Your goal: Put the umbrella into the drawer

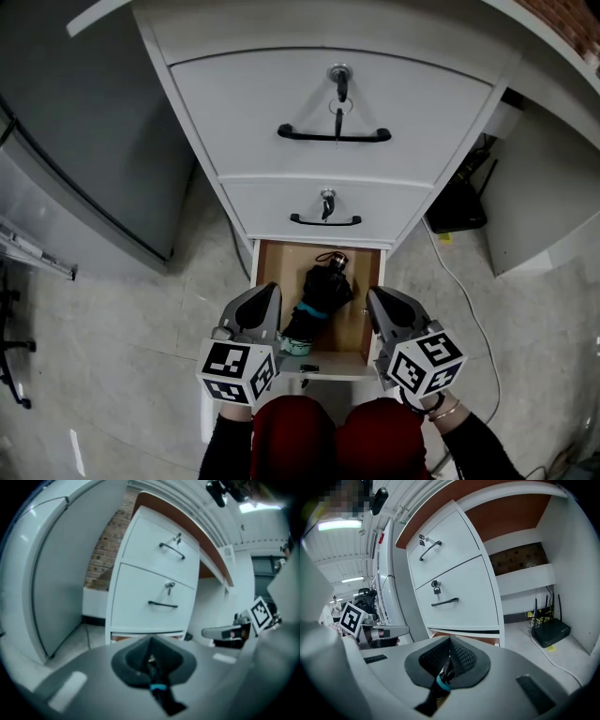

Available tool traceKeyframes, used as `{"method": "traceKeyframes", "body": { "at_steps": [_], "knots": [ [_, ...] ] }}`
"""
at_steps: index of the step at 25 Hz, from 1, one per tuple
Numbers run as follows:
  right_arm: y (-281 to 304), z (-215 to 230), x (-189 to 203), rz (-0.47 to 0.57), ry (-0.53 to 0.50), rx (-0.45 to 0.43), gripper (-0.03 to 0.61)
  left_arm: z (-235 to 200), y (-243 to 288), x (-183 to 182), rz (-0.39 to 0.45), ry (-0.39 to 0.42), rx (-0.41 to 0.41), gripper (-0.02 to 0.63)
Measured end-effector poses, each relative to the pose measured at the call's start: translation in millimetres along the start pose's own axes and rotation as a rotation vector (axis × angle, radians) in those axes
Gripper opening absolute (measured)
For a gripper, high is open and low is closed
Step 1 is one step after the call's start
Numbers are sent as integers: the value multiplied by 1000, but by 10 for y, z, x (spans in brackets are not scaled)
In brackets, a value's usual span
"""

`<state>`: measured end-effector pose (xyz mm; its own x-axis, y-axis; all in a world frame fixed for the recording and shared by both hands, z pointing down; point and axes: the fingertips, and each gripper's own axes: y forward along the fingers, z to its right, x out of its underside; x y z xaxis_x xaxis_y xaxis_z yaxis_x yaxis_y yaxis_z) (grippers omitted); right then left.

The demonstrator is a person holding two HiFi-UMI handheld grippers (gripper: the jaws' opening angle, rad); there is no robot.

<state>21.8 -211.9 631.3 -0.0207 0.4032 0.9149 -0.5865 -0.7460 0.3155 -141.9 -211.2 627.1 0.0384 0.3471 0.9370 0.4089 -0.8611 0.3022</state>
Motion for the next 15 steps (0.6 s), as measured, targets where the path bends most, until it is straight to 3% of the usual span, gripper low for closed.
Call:
{"method": "traceKeyframes", "body": {
  "at_steps": [15],
  "knots": [
    [-410,-285,-560,180,-74,-40,2,-34,-624,-468,192,-27,-48,3]
  ]
}}
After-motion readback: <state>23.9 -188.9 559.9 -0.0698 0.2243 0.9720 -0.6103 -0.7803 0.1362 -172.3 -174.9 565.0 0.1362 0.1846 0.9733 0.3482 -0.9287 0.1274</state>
